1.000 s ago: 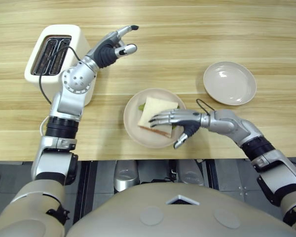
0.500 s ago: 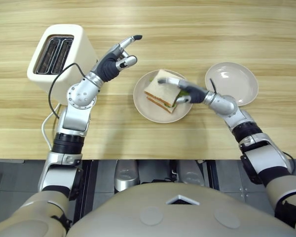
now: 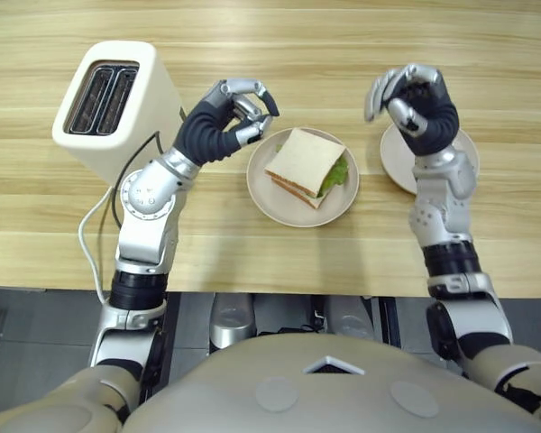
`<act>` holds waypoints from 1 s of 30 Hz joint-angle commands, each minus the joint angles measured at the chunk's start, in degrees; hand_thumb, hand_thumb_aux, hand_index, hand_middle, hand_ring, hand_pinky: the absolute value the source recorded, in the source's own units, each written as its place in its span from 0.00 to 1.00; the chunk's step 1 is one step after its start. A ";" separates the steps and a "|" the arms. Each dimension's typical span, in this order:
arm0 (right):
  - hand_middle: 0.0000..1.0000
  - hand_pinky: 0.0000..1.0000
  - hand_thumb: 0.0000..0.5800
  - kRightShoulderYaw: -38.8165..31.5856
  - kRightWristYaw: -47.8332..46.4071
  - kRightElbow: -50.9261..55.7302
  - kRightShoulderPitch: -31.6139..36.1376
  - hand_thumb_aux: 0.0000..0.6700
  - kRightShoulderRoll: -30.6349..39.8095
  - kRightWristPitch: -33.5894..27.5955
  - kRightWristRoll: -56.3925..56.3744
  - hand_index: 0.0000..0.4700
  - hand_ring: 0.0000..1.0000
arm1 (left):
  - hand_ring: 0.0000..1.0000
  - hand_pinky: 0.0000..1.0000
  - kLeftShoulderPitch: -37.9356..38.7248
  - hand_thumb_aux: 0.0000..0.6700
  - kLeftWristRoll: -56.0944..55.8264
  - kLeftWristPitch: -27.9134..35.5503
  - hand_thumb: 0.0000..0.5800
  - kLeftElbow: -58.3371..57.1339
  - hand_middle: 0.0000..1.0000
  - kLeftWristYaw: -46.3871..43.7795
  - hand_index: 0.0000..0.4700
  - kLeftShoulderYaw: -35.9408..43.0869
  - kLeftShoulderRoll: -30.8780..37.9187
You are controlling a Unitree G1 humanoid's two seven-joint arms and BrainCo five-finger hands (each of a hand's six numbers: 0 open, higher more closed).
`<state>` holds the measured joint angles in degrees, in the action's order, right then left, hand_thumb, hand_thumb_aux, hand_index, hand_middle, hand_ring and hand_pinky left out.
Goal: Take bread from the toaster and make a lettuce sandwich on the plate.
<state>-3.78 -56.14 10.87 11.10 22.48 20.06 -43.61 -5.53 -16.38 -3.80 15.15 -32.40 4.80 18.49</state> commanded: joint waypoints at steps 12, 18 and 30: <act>1.00 1.00 1.00 -9.02 -6.72 -3.99 -13.59 1.00 14.76 2.57 35.63 0.98 1.00 | 1.00 1.00 13.21 1.00 17.64 -7.31 1.00 -12.51 1.00 -10.11 0.98 12.36 11.72; 1.00 1.00 1.00 -13.48 8.26 4.92 -7.97 1.00 12.14 13.85 56.85 0.98 1.00 | 1.00 1.00 6.61 1.00 37.49 -14.60 1.00 -25.55 1.00 2.73 0.98 19.03 10.25; 1.00 1.00 1.00 -19.33 33.83 45.20 18.79 1.00 4.18 19.81 74.09 0.98 1.00 | 1.00 1.00 -20.92 1.00 48.97 -20.16 1.00 -65.79 1.00 27.07 0.98 20.65 1.27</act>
<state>-21.43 -26.13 49.21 27.47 27.99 40.48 27.60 -24.02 31.41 -24.23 -42.89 -7.67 25.41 20.71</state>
